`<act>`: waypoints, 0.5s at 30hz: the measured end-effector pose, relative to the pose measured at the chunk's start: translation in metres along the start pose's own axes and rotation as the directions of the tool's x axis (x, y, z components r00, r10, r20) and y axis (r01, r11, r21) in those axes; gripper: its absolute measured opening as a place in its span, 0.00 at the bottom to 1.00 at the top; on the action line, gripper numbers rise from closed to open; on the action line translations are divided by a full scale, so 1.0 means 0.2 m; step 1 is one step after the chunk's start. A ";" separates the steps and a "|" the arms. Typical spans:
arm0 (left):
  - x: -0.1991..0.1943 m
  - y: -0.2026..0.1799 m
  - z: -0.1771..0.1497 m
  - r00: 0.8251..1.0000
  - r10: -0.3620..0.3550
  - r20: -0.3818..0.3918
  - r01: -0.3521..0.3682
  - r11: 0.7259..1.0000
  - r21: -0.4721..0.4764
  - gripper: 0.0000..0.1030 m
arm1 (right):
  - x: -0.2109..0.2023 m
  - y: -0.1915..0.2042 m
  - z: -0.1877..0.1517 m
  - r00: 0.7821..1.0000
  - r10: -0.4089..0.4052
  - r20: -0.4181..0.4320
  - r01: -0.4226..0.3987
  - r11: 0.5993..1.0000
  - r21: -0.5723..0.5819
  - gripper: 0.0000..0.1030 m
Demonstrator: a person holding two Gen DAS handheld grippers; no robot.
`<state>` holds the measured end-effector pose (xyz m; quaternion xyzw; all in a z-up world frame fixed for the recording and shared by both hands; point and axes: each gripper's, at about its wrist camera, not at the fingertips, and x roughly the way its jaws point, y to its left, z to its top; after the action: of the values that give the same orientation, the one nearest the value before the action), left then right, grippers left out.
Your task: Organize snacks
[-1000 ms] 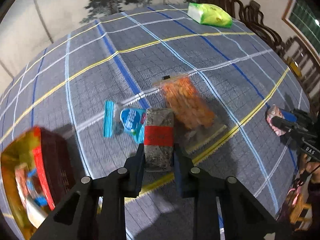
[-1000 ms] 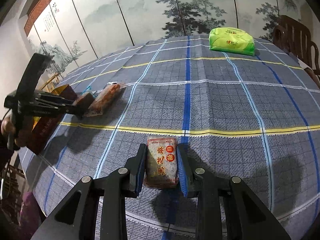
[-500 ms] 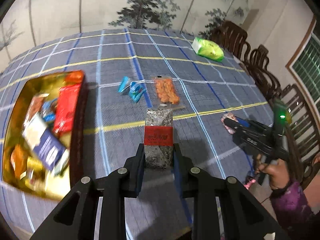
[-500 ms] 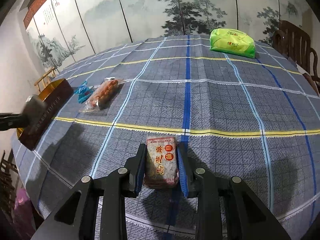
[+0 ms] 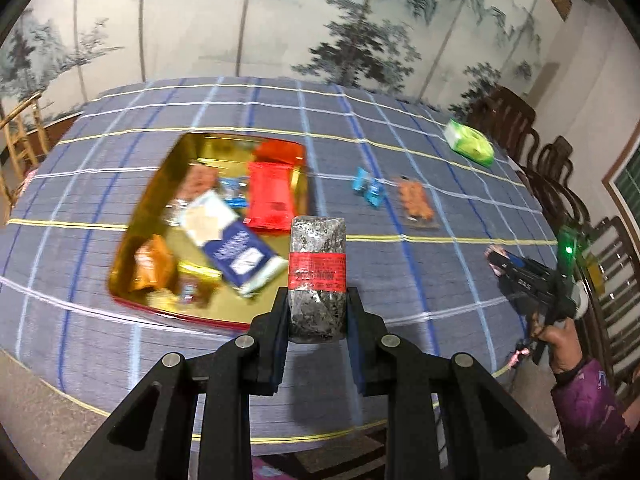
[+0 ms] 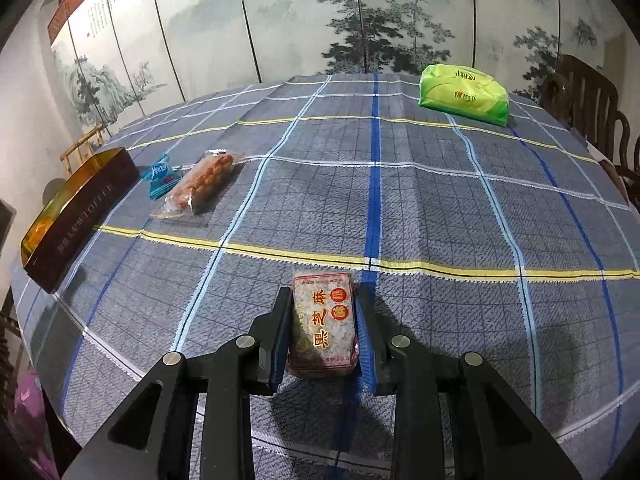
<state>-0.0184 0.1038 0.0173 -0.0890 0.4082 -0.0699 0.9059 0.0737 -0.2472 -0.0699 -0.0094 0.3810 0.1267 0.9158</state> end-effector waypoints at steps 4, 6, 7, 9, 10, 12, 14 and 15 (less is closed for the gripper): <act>-0.01 0.08 0.02 1.000 0.027 0.016 -0.026 1.000 -0.014 0.22 | 0.00 0.00 0.00 1.000 -0.003 0.000 0.003 1.000 -0.002 0.30; 0.00 0.11 0.04 0.999 0.043 0.022 -0.043 0.999 -0.012 0.22 | 0.00 0.00 0.00 1.000 -0.003 0.000 0.003 1.000 -0.002 0.30; 0.01 0.12 0.05 0.999 0.047 0.024 -0.047 0.999 -0.014 0.22 | 0.00 0.00 0.00 1.000 -0.004 -0.001 0.004 1.000 -0.003 0.30; 0.04 0.14 0.08 0.998 0.055 0.027 -0.055 0.998 -0.012 0.22 | 0.00 0.01 0.00 1.000 -0.004 0.000 0.004 1.000 -0.003 0.30; 0.05 0.15 0.09 0.998 0.063 0.029 -0.063 0.998 -0.010 0.22 | 0.00 0.01 0.00 1.000 -0.004 -0.001 0.004 1.000 -0.003 0.30; 0.09 0.17 0.13 0.996 0.081 0.036 -0.081 0.997 -0.006 0.22 | 0.00 0.01 0.00 1.000 -0.005 -0.001 0.005 1.000 -0.003 0.30; 0.13 0.20 0.17 0.994 0.096 0.044 -0.096 0.995 -0.003 0.22 | 0.00 0.01 0.00 1.000 -0.006 -0.001 0.006 1.000 -0.003 0.30; 0.14 0.21 0.19 0.994 0.101 0.048 -0.101 0.995 -0.002 0.22 | 0.00 0.01 0.00 1.000 -0.006 -0.001 0.006 1.000 -0.003 0.30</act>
<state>0.0314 0.1425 0.0120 -0.0697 0.3903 -0.0221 0.9178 0.0741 -0.2456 -0.0703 -0.0120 0.3811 0.1247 0.9160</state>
